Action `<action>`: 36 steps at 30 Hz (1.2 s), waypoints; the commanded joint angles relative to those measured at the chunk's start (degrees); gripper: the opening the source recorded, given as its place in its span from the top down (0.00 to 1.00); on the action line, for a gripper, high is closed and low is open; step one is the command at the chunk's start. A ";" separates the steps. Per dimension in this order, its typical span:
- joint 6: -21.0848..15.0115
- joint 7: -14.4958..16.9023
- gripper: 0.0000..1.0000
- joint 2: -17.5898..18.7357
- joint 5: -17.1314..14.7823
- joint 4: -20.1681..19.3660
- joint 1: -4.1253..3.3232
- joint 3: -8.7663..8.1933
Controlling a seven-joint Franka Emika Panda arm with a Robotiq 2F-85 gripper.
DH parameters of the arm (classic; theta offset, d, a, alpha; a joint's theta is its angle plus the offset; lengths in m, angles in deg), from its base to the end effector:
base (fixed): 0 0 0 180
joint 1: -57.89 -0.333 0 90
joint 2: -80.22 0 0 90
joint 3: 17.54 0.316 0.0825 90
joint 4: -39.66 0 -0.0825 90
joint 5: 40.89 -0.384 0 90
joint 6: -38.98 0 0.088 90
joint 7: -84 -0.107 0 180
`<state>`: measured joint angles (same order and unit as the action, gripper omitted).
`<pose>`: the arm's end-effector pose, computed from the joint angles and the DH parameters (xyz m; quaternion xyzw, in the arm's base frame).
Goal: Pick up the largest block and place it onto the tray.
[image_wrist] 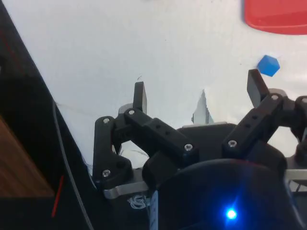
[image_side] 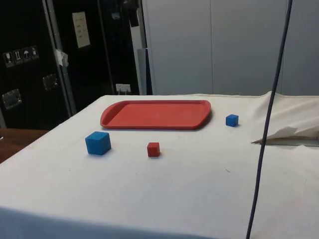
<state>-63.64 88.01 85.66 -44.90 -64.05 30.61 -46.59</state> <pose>0.5756 -0.0038 0.4820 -0.9986 -0.0099 0.0502 0.0132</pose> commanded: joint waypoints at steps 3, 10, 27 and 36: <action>-0.86 -0.06 0.00 1.55 -0.69 0.63 0.00 0.11; -2.86 0.00 0.00 3.15 -0.80 0.52 0.00 0.34; -11.57 -0.34 0.00 6.36 -1.20 -2.52 0.00 2.18; -16.62 -0.06 0.00 9.51 -2.41 -3.09 0.06 2.46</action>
<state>-79.79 87.78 95.35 -46.84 -67.03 30.61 -44.30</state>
